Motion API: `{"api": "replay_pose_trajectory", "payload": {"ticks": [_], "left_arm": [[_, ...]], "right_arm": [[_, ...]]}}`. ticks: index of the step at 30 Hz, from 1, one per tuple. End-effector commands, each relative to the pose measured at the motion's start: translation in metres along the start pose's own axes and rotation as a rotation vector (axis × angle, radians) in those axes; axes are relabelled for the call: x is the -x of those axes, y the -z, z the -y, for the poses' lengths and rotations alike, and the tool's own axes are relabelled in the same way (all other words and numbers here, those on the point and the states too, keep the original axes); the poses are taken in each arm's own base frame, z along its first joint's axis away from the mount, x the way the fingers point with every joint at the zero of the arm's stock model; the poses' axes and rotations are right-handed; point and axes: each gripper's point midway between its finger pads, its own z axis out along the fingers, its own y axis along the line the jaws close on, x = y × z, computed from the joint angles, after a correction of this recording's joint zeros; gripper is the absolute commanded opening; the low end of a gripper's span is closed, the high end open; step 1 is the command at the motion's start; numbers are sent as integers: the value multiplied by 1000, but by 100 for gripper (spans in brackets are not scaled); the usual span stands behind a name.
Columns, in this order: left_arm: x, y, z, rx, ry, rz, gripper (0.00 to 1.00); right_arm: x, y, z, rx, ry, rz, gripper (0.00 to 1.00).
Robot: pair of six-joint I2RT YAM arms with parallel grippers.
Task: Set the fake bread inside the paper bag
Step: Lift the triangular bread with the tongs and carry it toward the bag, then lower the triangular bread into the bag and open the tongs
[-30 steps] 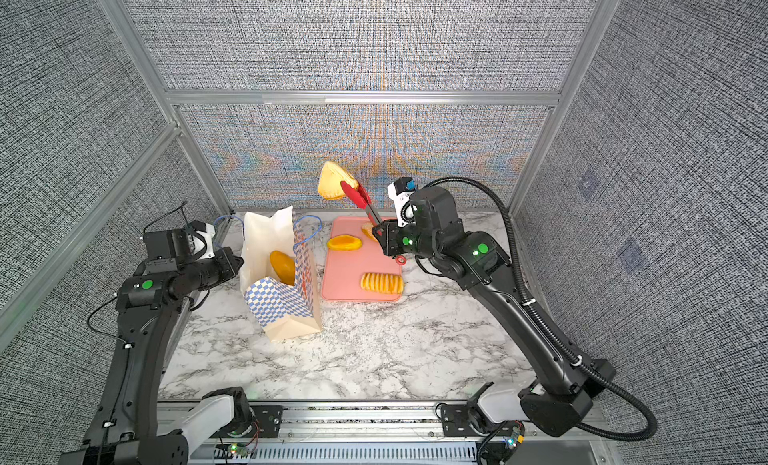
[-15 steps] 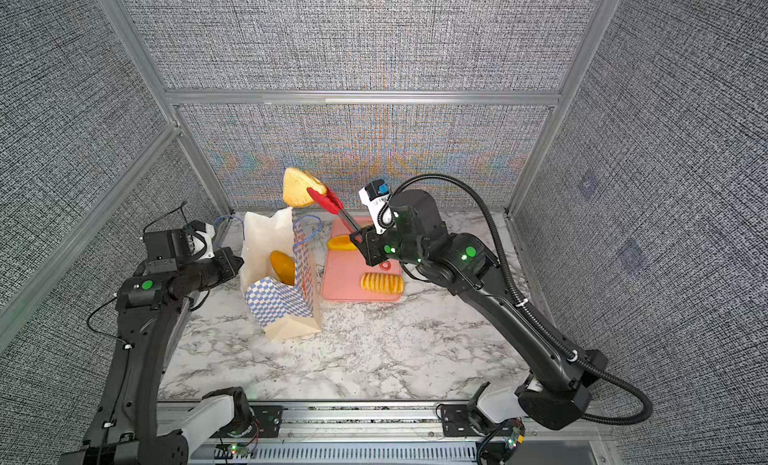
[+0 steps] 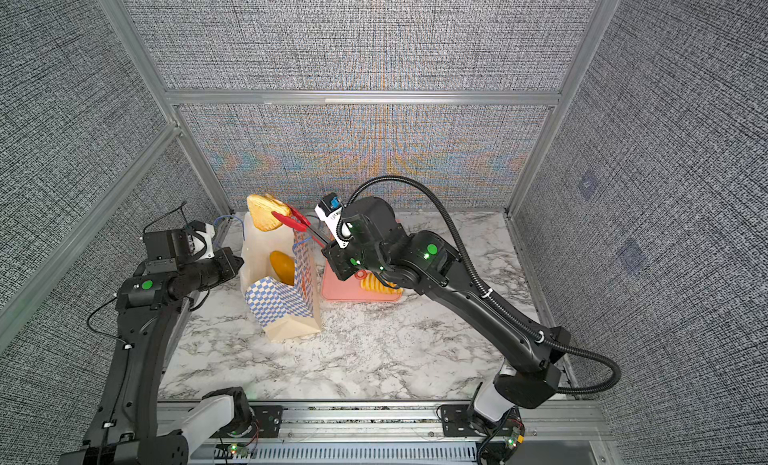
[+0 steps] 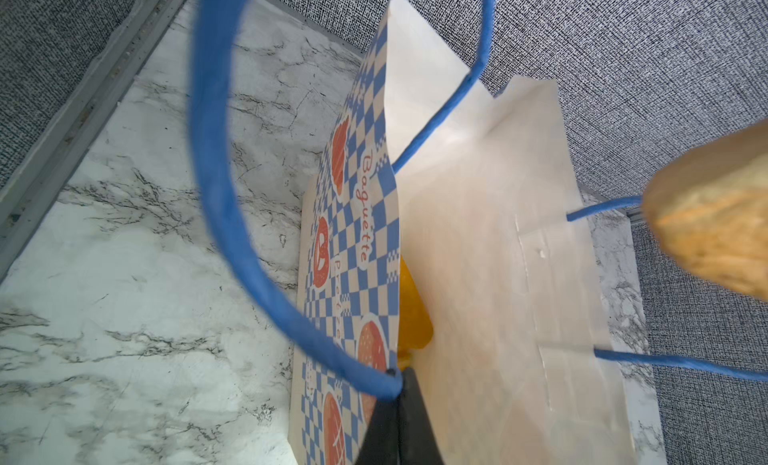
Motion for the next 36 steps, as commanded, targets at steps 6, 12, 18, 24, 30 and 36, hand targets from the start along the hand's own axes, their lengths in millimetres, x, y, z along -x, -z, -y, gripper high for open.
{"api": "replay_pose_trajectory", "payload": {"ticks": [6, 12, 18, 24, 30, 36], "left_arm": [[1, 2, 2, -7, -9, 7, 0], [2, 2, 2, -10, -7, 8, 0], [1, 1, 2, -8, -6, 4, 0], [0, 1, 2, -9, -5, 3, 0], [0, 1, 2, -9, -6, 5, 0], [1, 1, 2, -10, -6, 5, 0]], "right_arm": [[-5, -10, -3, -62, 77, -40, 27], [-15, -19, -5, -72, 96, -84, 27], [-22, -25, -10, -62, 108, -114, 29], [-29, -34, -16, -55, 123, -150, 31], [-33, -39, -19, -49, 128, -166, 33], [-32, -38, -21, -44, 126, -161, 38]]}}
